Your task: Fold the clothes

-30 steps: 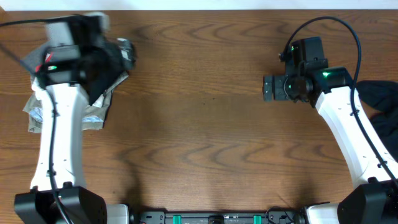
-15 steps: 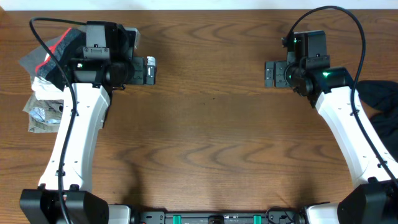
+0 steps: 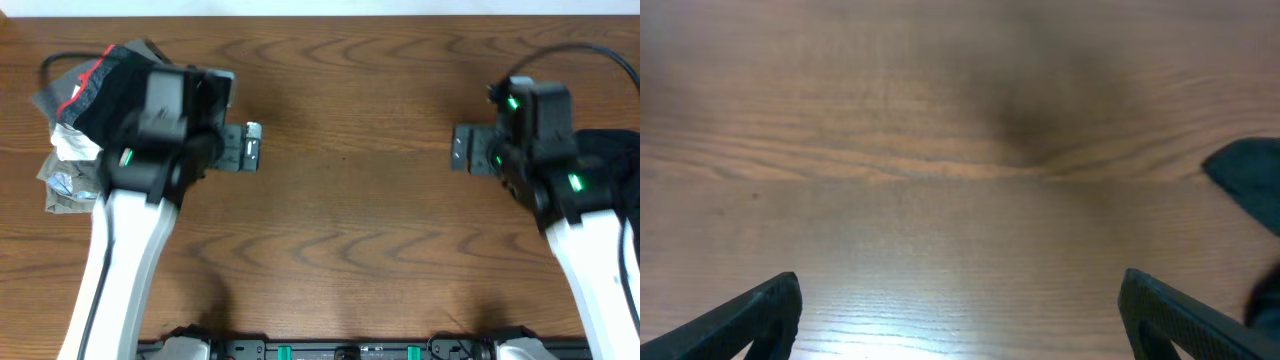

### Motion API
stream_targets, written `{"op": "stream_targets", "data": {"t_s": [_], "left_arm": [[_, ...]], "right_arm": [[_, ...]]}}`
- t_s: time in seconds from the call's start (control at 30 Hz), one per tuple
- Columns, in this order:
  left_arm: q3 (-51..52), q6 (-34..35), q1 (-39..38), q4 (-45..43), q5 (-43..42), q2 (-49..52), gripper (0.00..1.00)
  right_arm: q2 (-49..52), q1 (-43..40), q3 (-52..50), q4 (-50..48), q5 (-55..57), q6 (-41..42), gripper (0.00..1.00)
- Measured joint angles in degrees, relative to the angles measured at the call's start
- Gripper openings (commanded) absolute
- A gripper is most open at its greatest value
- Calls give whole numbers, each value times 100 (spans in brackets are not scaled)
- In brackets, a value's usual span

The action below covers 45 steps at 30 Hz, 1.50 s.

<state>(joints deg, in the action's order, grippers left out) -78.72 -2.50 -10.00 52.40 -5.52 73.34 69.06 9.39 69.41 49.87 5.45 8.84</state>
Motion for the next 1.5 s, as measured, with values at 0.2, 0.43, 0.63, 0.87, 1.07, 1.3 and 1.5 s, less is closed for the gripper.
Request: {"op": "stream_targets", "data": {"t_s": [0.2, 0.43, 0.63, 0.87, 1.07, 1.3, 1.5], "left_arm": [[1226, -11, 2, -750, 37, -1687, 98], [2304, -11, 2, -951, 103, -2393, 98], [2378, -11, 2, -527, 120, -2310, 98], [2376, -11, 2, -494, 125, -2192, 98], [2378, -11, 2, -494, 125, -2144, 98], [2378, -11, 2, -492, 125, -2129, 98], [2378, -11, 2, -492, 125, -2131, 98]], "right_arm": [[-1521, 0, -1565, -728, 28, 166, 99], [-2876, 0, -2750, -946, 42, 313, 99], [-3080, 0, -2846, -280, 42, 341, 99], [-3071, 0, -2872, 289, 42, 376, 99], [-3071, 0, -2872, 354, 39, 376, 99], [-3082, 0, -2874, 520, 42, 376, 99], [-3390, -83, -2957, 192, 44, 372, 99]]}}
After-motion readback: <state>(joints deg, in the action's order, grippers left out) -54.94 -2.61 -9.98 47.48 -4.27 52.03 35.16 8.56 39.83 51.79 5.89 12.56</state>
